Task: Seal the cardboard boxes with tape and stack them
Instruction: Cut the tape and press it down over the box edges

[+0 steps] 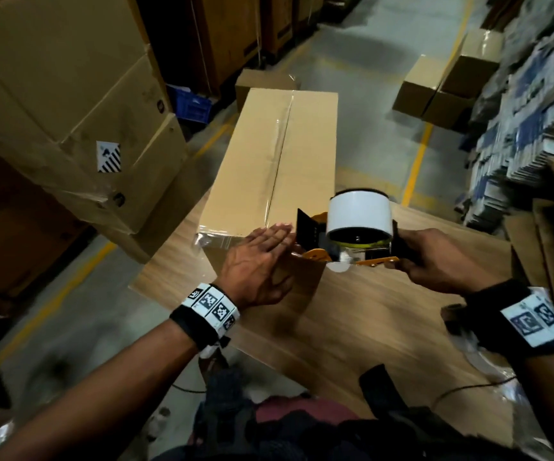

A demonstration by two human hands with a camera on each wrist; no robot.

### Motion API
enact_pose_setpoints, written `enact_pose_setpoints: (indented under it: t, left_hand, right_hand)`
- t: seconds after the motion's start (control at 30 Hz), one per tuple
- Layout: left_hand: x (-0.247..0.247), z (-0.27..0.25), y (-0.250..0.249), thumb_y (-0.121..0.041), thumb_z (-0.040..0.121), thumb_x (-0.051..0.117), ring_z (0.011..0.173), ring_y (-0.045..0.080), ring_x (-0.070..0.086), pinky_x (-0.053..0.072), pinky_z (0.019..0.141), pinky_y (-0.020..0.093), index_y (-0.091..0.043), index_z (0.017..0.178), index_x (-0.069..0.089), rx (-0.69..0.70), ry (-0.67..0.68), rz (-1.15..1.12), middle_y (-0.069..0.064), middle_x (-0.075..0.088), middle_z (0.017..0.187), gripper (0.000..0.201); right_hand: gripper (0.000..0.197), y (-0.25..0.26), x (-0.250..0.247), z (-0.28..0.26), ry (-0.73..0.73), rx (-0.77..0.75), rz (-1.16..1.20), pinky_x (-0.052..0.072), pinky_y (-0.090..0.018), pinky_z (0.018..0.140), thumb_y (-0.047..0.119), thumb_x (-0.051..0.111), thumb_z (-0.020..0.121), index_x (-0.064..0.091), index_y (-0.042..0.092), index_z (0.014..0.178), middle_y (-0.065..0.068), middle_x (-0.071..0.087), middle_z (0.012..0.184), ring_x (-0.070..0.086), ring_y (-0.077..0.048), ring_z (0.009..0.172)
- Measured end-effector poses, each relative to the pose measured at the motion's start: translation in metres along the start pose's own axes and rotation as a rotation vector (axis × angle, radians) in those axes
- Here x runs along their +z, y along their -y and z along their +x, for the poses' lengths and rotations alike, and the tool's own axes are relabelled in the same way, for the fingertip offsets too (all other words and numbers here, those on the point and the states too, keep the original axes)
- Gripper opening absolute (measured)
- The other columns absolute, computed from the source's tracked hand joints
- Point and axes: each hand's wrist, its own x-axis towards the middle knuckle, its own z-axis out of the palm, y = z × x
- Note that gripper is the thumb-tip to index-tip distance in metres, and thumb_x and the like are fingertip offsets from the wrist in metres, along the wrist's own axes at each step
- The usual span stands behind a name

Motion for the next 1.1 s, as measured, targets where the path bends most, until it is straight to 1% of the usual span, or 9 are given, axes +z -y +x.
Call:
enact_pose_setpoints:
  t: [0.1,0.23,0.53,0.67,0.77,0.87,0.93,1.03,1.1]
  left_hand:
    - [0.002,-0.001,0.0,-0.062,0.09,0.048,0.156,0.021,0.031,0.029,0.126,0.041,-0.012,0.161,0.036,-0.009,-0.03,-0.022,0.009,0.033,0.168,0.088]
    - [0.004,-0.003,-0.003,-0.061,0.092,0.049,0.156,0.02,0.03,0.029,0.126,0.041,-0.012,0.16,0.038,-0.013,-0.059,-0.027,0.008,0.033,0.168,0.085]
    - [0.004,-0.001,-0.005,-0.062,0.092,0.049,0.155,0.018,0.031,0.026,0.127,0.04,-0.013,0.16,0.04,-0.03,-0.064,-0.024,0.007,0.034,0.167,0.084]
    - [0.003,0.0,-0.007,-0.062,0.091,0.048,0.154,0.018,0.033,0.027,0.127,0.04,-0.013,0.159,0.041,-0.048,-0.048,-0.03,0.007,0.036,0.166,0.084]
    - [0.003,0.001,-0.007,-0.061,0.09,0.051,0.153,0.019,0.036,0.031,0.124,0.043,-0.012,0.158,0.043,-0.057,-0.039,-0.042,0.008,0.038,0.165,0.084]
    - [0.001,0.0,-0.006,-0.06,0.09,0.053,0.152,0.021,0.038,0.035,0.122,0.046,-0.009,0.157,0.044,-0.052,-0.043,-0.045,0.01,0.04,0.164,0.085]
    - [0.0,-0.003,-0.008,-0.06,0.09,0.054,0.152,0.022,0.039,0.036,0.121,0.047,-0.009,0.157,0.043,-0.037,-0.037,-0.069,0.01,0.04,0.164,0.085]
    - [-0.002,0.0,-0.009,-0.061,0.09,0.052,0.153,0.022,0.037,0.033,0.123,0.046,-0.01,0.158,0.043,-0.046,-0.045,-0.068,0.01,0.039,0.164,0.086]
    - [-0.004,-0.001,-0.012,-0.062,0.089,0.051,0.152,0.022,0.038,0.033,0.124,0.045,-0.009,0.157,0.045,-0.058,-0.042,-0.078,0.01,0.041,0.163,0.086]
  right_hand:
    - [0.042,-0.026,-0.008,-0.014,0.001,0.059,0.022,0.058,-0.047,0.071,0.031,0.083,0.081,0.057,0.054,0.103,0.004,0.074,0.085,0.069,-0.026,0.08]
    - [0.032,-0.049,-0.009,-0.034,0.048,0.161,0.1,0.05,-0.037,0.074,0.006,0.083,0.082,0.067,0.026,0.101,0.0,0.073,0.09,0.068,-0.025,0.088]
    - [0.022,-0.053,0.068,-0.006,0.113,0.211,0.208,0.045,-0.028,0.075,0.006,0.081,0.083,0.068,0.021,0.093,0.001,0.072,0.088,0.069,-0.019,0.091]
    - [0.027,-0.056,0.084,-0.001,0.12,0.24,0.293,0.058,-0.043,0.091,0.001,0.08,0.082,0.074,0.013,0.105,-0.004,0.077,0.098,0.072,-0.023,0.098]
    - [0.03,-0.057,0.075,0.004,0.086,0.242,0.2,0.06,-0.048,0.084,0.0,0.078,0.079,0.073,0.019,0.101,-0.006,0.077,0.096,0.073,-0.027,0.094]
    - [0.029,-0.067,0.065,-0.003,0.123,0.273,-0.289,0.056,-0.037,0.07,0.021,0.072,0.08,0.067,0.033,0.105,-0.006,0.073,0.097,0.071,-0.03,0.09]
    - [0.03,-0.084,0.071,-0.021,0.162,0.298,-0.388,0.057,-0.036,0.072,0.028,0.068,0.077,0.065,0.036,0.106,-0.003,0.073,0.097,0.071,-0.029,0.089]
    - [0.035,-0.096,0.074,-0.039,0.105,0.356,-0.059,0.059,-0.044,0.078,0.03,0.073,0.076,0.065,0.032,0.11,-0.006,0.076,0.098,0.071,-0.032,0.094]
    - [0.029,-0.089,0.075,-0.045,0.035,0.361,0.201,0.058,-0.04,0.08,0.022,0.077,0.081,0.068,0.024,0.108,-0.004,0.076,0.097,0.071,-0.028,0.092]
